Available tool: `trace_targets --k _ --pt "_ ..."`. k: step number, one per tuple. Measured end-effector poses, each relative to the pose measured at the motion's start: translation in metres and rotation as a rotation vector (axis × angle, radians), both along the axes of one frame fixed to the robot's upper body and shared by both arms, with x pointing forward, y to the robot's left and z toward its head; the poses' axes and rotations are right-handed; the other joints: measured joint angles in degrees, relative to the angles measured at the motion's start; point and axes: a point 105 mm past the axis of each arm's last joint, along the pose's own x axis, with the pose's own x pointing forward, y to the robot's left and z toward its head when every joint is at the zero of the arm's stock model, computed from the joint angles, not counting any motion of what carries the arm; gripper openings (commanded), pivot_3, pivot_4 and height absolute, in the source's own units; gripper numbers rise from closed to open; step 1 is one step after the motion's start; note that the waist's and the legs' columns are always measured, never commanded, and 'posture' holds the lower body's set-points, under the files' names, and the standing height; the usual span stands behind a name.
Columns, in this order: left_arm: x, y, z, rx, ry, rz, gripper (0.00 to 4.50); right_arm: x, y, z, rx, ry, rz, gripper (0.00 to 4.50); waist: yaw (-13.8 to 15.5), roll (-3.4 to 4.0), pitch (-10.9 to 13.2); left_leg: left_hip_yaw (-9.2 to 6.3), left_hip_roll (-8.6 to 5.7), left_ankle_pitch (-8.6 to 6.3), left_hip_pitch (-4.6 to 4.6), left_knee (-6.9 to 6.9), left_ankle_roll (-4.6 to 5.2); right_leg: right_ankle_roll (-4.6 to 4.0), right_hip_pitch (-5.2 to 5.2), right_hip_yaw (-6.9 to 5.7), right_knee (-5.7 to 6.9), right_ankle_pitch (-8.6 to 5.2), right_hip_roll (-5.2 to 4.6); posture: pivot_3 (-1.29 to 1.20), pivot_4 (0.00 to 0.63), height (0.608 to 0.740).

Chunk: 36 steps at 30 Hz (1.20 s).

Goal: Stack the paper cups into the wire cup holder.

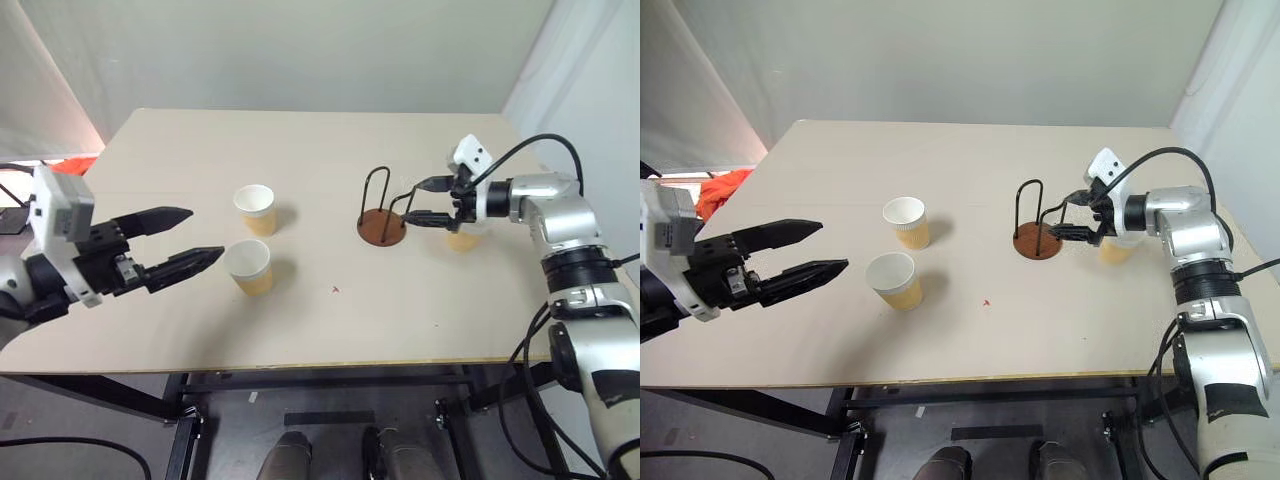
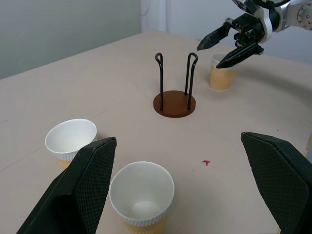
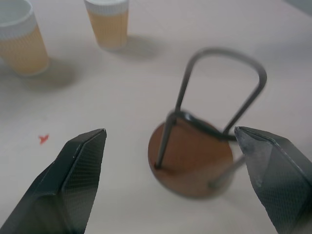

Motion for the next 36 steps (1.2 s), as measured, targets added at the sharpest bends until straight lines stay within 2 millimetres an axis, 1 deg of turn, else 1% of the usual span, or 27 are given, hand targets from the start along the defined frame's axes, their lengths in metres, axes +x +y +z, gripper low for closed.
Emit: trace_targets --k 5,10,14,17,20,23,25,27,29,30,32,36 --pt "0.003 -0.003 -0.001 -0.008 0.005 -0.020 4.50 -0.009 -0.004 -0.007 -0.017 0.044 0.013 4.48 -0.01 0.00 0.00 0.04 0.01 0.00 -0.01 0.00 0.01 0.03 0.00 0.01 0.06 -0.01 0.01 0.00 0.150 0.740" --pt "0.010 -0.016 -0.004 -0.012 0.015 -0.085 4.50 -0.011 -0.004 -0.009 -0.010 0.081 -0.005 4.48 -0.02 0.00 0.00 0.06 0.00 0.06 -0.01 0.01 0.03 0.03 0.01 0.06 0.08 -0.01 0.00 0.00 0.150 0.740" --pt "0.016 -0.019 -0.002 -0.010 0.001 -0.090 4.50 -0.011 0.010 -0.013 0.024 0.113 -0.030 4.48 -0.18 0.00 0.00 0.07 0.03 0.08 -0.01 0.00 0.02 0.04 0.01 0.05 0.10 -0.01 0.02 0.00 0.150 0.740" --pt "0.021 -0.021 -0.002 0.002 -0.014 -0.085 4.50 -0.010 0.029 -0.030 0.059 0.171 -0.067 4.48 -0.33 -0.01 0.00 0.08 0.06 0.08 0.03 0.00 0.02 0.05 0.00 0.06 0.08 0.00 0.05 0.00 0.150 0.740" --pt "0.024 -0.024 -0.007 0.025 -0.011 -0.082 4.50 -0.005 0.037 -0.042 0.073 0.206 -0.143 4.48 -0.27 0.00 0.00 0.07 0.05 0.08 0.02 0.06 0.03 0.09 -0.17 0.06 0.07 0.03 0.04 0.00 0.150 0.740" --pt "0.031 -0.027 -0.011 0.049 -0.025 -0.063 4.50 0.002 0.043 -0.043 0.085 0.202 -0.206 4.48 0.06 -0.01 0.00 0.05 0.03 0.07 0.02 0.07 0.04 0.09 -0.18 0.06 0.07 0.03 0.03 0.00 0.150 0.740" --pt "0.037 -0.032 -0.012 0.063 -0.046 -0.056 4.50 0.004 0.047 -0.044 0.094 0.193 -0.227 4.48 0.28 -0.01 -0.01 0.05 0.02 0.05 0.01 0.07 0.06 0.09 -0.18 0.06 0.07 0.03 0.02 0.00 0.150 0.740" --pt "0.048 -0.039 -0.013 0.076 -0.085 -0.032 4.50 0.010 0.048 -0.046 0.118 0.187 -0.269 4.48 0.49 -0.01 -0.01 0.05 -0.01 0.05 0.01 0.08 0.07 0.10 -0.18 0.06 0.08 0.04 -0.01 0.00 0.150 0.740" --pt "0.053 -0.046 -0.014 0.085 -0.102 -0.028 4.50 0.015 0.051 -0.047 0.133 0.179 -0.295 4.48 0.46 -0.01 -0.01 0.07 -0.01 0.04 -0.01 0.10 0.07 0.13 -0.20 0.06 0.09 0.07 -0.01 0.00 0.150 0.740" --pt "0.055 -0.050 -0.015 0.088 -0.106 -0.033 4.50 0.018 0.052 -0.047 0.143 0.174 -0.317 4.31 0.47 -0.01 -0.01 0.07 0.00 0.04 -0.01 0.10 0.07 0.16 -0.21 0.06 0.09 0.09 -0.01 0.00 0.150 0.740" --pt "0.057 -0.053 -0.016 0.095 -0.108 -0.032 4.50 0.023 0.053 -0.043 0.158 0.157 -0.340 3.93 0.46 -0.01 -0.01 0.07 0.02 0.02 -0.05 0.10 0.06 0.17 -0.25 0.06 0.09 0.09 0.01 0.00 0.150 0.740" --pt "0.061 -0.052 -0.013 0.086 -0.122 -0.013 4.50 0.029 0.050 -0.039 0.168 0.132 -0.372 2.60 0.41 -0.01 -0.01 0.10 0.04 -0.04 -0.06 0.09 0.06 0.28 -0.26 0.06 0.08 0.15 0.02 0.00 0.150 0.740"
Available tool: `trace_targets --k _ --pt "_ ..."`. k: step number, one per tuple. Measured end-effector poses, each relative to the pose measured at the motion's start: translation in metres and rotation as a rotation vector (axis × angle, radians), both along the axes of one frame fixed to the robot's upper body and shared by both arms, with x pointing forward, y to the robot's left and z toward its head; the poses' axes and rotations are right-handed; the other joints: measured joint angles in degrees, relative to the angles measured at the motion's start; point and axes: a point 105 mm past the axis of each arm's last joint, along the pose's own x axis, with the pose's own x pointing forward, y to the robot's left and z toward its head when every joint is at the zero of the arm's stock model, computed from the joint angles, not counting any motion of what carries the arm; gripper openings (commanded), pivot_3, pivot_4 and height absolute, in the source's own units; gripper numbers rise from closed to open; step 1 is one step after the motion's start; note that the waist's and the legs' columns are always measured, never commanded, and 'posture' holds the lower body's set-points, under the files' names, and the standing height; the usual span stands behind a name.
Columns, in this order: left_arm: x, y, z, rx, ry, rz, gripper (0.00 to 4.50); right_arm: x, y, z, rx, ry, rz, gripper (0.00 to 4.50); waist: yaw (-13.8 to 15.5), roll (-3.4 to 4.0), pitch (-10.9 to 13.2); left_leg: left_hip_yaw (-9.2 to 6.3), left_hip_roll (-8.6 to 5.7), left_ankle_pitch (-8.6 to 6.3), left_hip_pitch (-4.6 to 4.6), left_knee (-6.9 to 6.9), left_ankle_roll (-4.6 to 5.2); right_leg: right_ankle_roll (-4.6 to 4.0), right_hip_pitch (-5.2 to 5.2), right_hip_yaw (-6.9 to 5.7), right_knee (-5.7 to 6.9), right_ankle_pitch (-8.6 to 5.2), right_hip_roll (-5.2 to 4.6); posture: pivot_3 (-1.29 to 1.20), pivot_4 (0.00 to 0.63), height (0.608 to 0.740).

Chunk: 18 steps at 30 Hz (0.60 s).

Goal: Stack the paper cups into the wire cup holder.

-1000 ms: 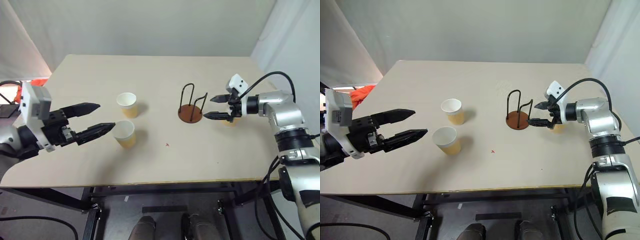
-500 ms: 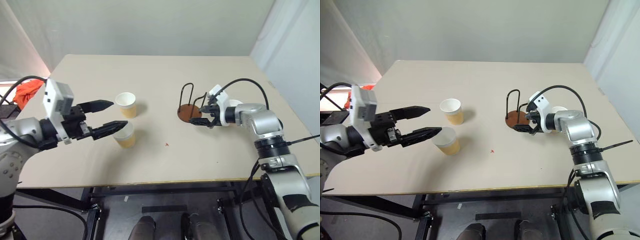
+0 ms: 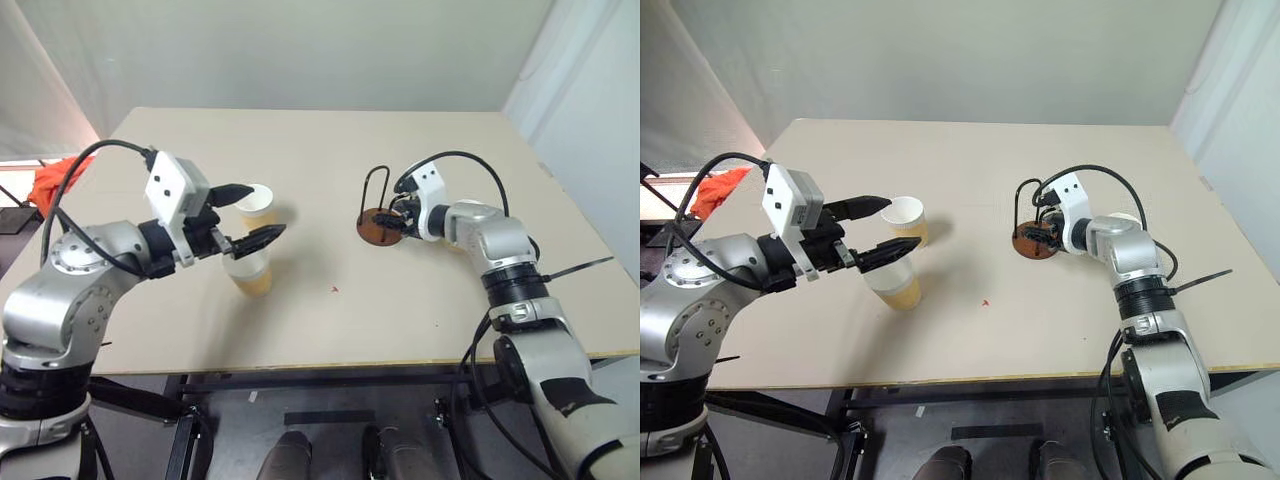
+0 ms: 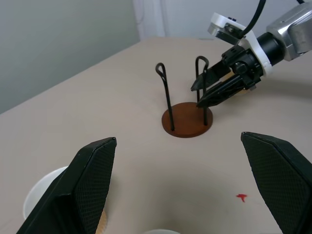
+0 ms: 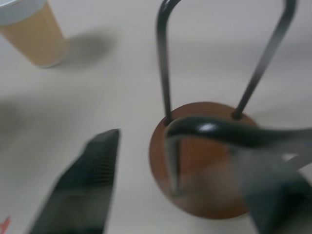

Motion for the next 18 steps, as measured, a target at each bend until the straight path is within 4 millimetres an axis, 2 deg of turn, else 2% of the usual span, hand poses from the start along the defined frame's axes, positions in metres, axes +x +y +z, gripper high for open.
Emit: trace_targets --k 6,8,13,18 --pt "-0.003 0.008 -0.002 0.006 0.009 0.012 4.50 0.002 -0.004 -0.004 -0.003 0.005 -0.011 0.51 0.01 0.00 0.00 0.01 0.00 -0.02 -0.05 0.00 0.01 0.08 -0.04 0.00 -0.01 0.05 0.00 0.00 0.150 0.740" --pt "-0.003 0.010 0.000 0.004 0.002 0.021 4.50 0.003 -0.006 -0.002 -0.011 -0.009 -0.011 0.01 0.11 0.00 0.00 0.00 0.00 -0.01 -0.05 0.01 0.02 0.06 -0.04 0.00 0.01 0.04 0.00 0.00 0.150 0.740" --pt "-0.008 0.012 0.000 0.002 0.013 0.002 4.50 -0.008 -0.002 -0.002 -0.041 0.010 0.101 0.01 0.05 -0.02 -0.01 0.04 0.01 0.00 -0.05 0.01 0.02 -0.05 -0.03 0.01 0.00 -0.03 0.00 0.00 0.150 0.740" --pt "-0.027 0.019 -0.004 0.027 0.076 -0.067 4.50 -0.053 0.006 -0.008 -0.039 0.027 0.405 0.01 -0.01 -0.02 -0.01 0.74 0.10 -0.06 -0.11 0.00 0.03 0.04 -0.04 0.00 -0.01 -0.04 0.05 0.00 0.150 0.740"
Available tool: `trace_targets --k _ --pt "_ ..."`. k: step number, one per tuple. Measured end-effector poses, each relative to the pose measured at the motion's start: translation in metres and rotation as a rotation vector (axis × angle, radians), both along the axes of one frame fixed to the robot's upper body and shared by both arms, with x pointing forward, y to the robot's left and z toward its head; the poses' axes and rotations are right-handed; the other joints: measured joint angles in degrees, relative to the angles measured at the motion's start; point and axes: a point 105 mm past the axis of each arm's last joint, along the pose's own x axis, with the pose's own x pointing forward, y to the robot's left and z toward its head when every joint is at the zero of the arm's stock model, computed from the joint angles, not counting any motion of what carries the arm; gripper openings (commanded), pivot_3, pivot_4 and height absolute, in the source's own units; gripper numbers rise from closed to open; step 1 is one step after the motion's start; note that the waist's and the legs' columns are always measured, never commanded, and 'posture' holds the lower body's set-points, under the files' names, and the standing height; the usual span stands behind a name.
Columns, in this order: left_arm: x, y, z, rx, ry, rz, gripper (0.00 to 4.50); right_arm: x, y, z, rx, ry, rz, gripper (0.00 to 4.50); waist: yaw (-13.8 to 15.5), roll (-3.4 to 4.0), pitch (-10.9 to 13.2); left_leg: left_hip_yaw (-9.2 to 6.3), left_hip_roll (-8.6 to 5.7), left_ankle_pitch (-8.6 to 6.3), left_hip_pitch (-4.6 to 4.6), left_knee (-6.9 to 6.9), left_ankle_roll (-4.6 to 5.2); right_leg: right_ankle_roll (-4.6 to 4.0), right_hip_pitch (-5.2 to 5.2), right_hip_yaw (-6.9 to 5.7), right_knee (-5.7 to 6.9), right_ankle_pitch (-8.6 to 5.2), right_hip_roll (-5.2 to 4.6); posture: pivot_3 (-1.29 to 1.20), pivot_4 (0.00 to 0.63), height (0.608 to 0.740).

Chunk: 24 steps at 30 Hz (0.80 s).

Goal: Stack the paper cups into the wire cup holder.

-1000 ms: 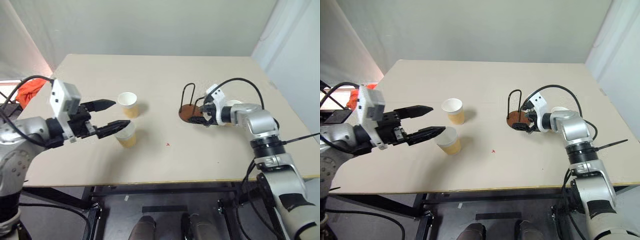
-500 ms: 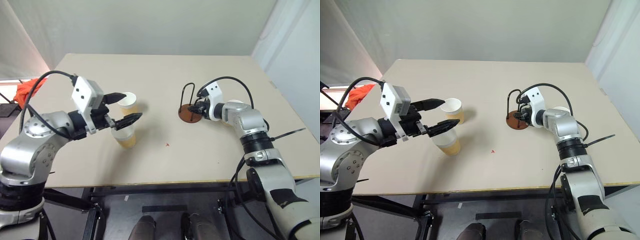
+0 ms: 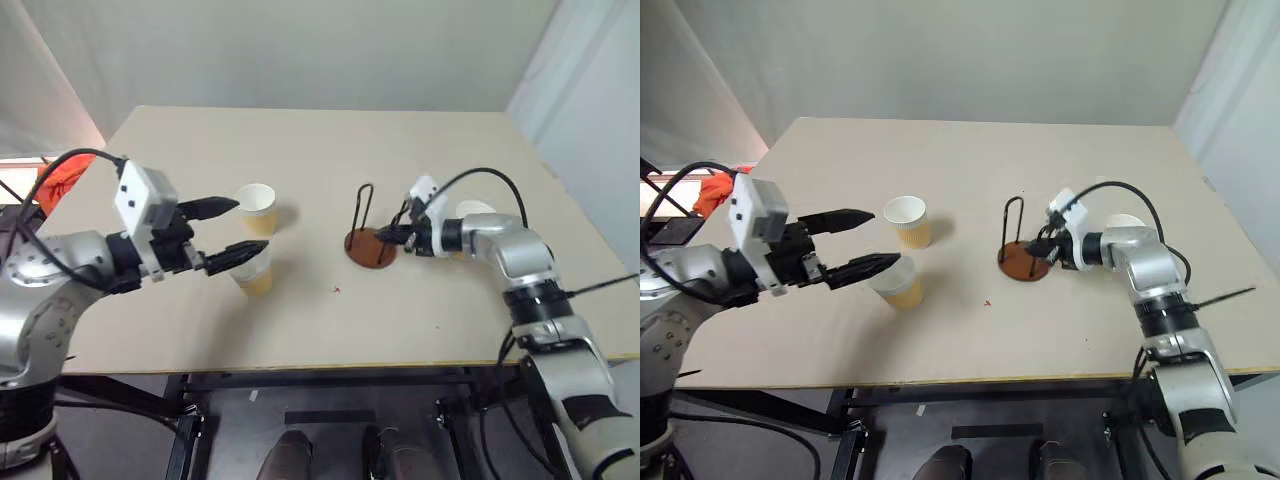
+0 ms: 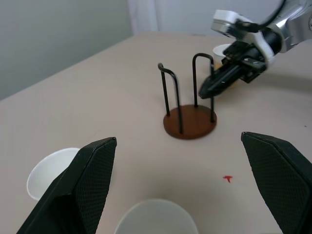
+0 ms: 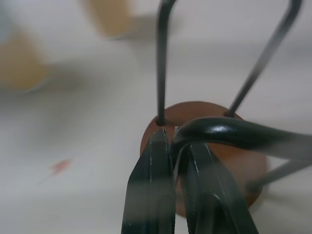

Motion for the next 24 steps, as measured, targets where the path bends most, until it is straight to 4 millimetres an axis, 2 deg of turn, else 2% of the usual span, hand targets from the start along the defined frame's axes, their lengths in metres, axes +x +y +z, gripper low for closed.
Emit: trace_targets --k 3,6,10,13,18,24 --pt "-0.015 -0.001 -0.012 0.024 0.092 -0.070 4.50 -0.021 0.007 -0.006 -0.032 -0.003 0.138 0.01 -0.16 -0.02 -0.01 0.12 0.04 -0.02 0.09 0.01 0.03 0.00 0.03 0.08 0.00 -0.03 0.02 0.00 0.150 0.740" --pt "-0.029 -0.007 -0.022 0.040 0.170 -0.155 4.50 -0.035 0.021 -0.013 -0.057 -0.040 0.243 0.01 -0.43 -0.04 -0.02 0.17 0.13 -0.01 0.18 0.05 0.05 -0.10 0.06 0.12 0.05 -0.08 0.05 0.00 0.150 0.740" --pt "-0.033 -0.012 -0.033 0.074 0.229 -0.210 4.50 -0.042 0.051 -0.021 -0.060 -0.109 0.349 0.01 -1.14 -0.04 -0.02 0.11 0.38 0.04 0.23 0.05 0.08 -0.15 0.11 0.16 0.09 -0.05 0.07 0.00 0.150 0.740" --pt "-0.033 -0.014 -0.031 0.076 0.224 -0.219 4.50 -0.048 0.066 -0.022 -0.049 -0.131 0.412 0.01 -1.36 -0.03 -0.02 0.09 0.40 0.14 0.21 0.09 0.10 -0.22 0.09 0.16 0.07 0.01 0.05 0.00 0.150 0.740" --pt "-0.034 -0.010 -0.031 0.073 0.225 -0.200 4.50 -0.055 0.068 -0.020 -0.063 -0.136 0.501 0.01 -1.21 -0.05 -0.03 0.14 0.38 0.19 0.08 0.27 0.12 -0.21 0.09 0.17 0.00 -0.01 0.02 0.00 0.150 0.740" --pt "-0.037 -0.007 -0.031 0.075 0.226 -0.174 4.50 -0.048 0.061 -0.021 -0.112 -0.154 0.535 0.01 -1.23 -0.05 -0.03 0.14 0.40 0.09 0.06 0.20 0.11 -0.20 0.06 0.16 -0.01 -0.02 0.02 0.00 0.150 0.740"
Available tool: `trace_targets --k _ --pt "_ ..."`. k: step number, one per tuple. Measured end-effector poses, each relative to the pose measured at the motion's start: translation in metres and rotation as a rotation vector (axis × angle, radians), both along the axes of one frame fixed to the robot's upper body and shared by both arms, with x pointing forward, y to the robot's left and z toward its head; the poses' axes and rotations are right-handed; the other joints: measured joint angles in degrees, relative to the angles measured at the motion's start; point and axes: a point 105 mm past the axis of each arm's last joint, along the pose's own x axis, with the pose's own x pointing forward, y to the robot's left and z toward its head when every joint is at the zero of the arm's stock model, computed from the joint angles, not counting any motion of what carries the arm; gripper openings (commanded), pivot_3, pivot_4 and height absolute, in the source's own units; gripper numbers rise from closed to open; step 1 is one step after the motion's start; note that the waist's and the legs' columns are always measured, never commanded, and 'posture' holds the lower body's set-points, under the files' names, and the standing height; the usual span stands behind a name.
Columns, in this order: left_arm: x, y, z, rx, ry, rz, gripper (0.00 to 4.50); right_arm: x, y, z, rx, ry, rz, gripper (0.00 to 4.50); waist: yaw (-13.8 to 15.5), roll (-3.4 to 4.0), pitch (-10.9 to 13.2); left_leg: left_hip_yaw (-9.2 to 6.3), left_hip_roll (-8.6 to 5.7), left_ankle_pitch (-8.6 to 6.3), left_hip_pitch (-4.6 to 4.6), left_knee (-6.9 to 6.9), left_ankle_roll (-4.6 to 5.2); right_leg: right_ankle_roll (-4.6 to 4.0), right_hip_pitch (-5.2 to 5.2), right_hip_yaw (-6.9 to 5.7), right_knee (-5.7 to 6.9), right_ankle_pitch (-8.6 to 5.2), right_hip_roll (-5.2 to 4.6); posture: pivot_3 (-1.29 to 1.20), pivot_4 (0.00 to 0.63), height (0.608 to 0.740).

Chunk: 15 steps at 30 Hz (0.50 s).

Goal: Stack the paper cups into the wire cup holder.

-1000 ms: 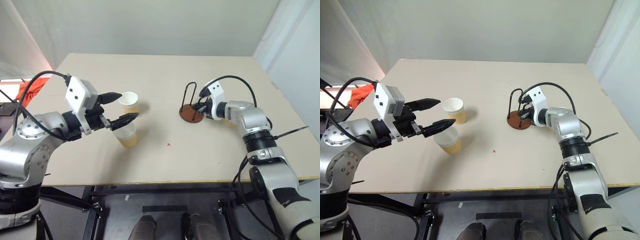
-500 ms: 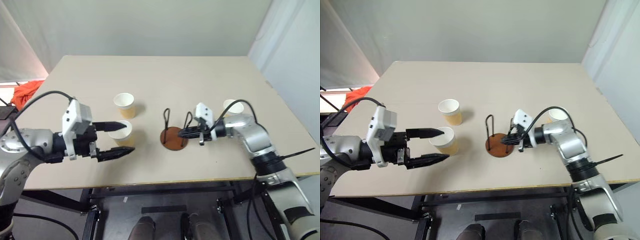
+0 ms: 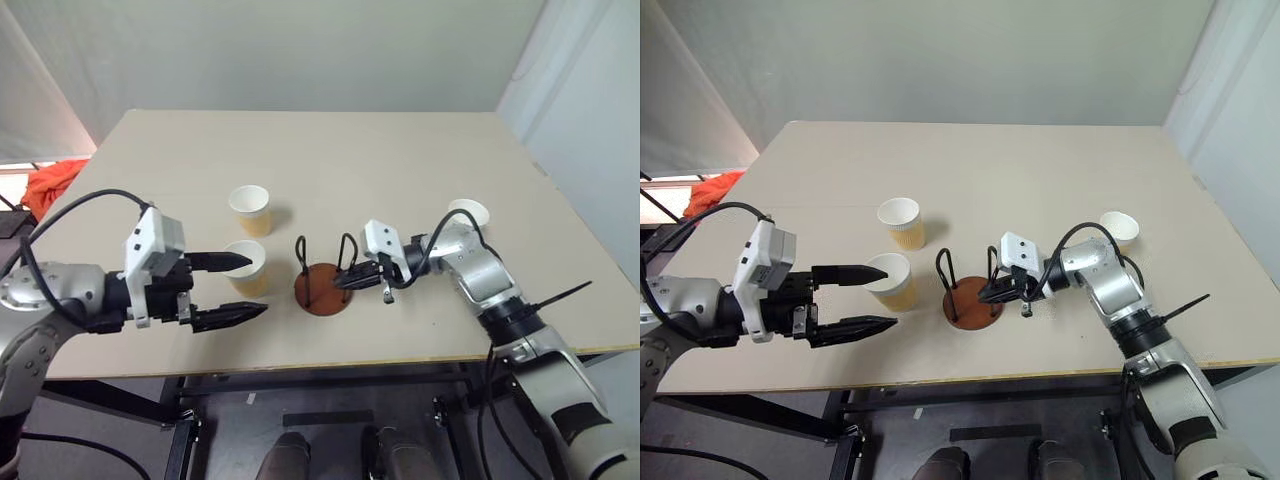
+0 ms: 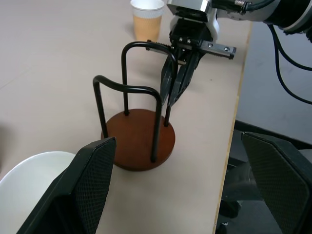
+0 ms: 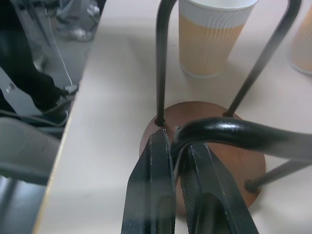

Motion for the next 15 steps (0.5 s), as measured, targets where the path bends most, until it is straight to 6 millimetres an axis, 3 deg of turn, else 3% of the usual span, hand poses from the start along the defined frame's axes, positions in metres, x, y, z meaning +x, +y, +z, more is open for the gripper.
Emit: trace_targets --k 4,10,15 --pt "0.000 0.000 0.000 0.000 -0.001 0.008 4.50 0.004 -0.001 0.001 -0.023 -0.004 0.014 0.01 -0.01 0.00 0.00 0.00 0.00 0.00 0.04 -0.02 0.00 0.00 0.00 0.00 0.03 0.00 0.00 0.00 0.150 0.740" --pt "0.000 -0.001 0.001 -0.003 -0.003 0.008 4.50 0.001 -0.005 -0.006 -0.078 0.027 0.044 1.80 0.03 0.00 0.00 0.00 0.00 0.01 0.04 -0.01 0.00 0.00 0.01 0.00 0.04 0.00 -0.01 0.00 0.150 0.740" --pt "0.001 -0.002 0.002 -0.010 -0.008 0.003 4.50 0.002 -0.021 -0.007 -0.135 0.039 0.024 3.55 0.08 0.00 0.00 0.01 -0.01 0.00 0.01 -0.01 0.00 0.00 0.00 0.00 0.02 0.00 -0.01 0.00 0.150 0.740"
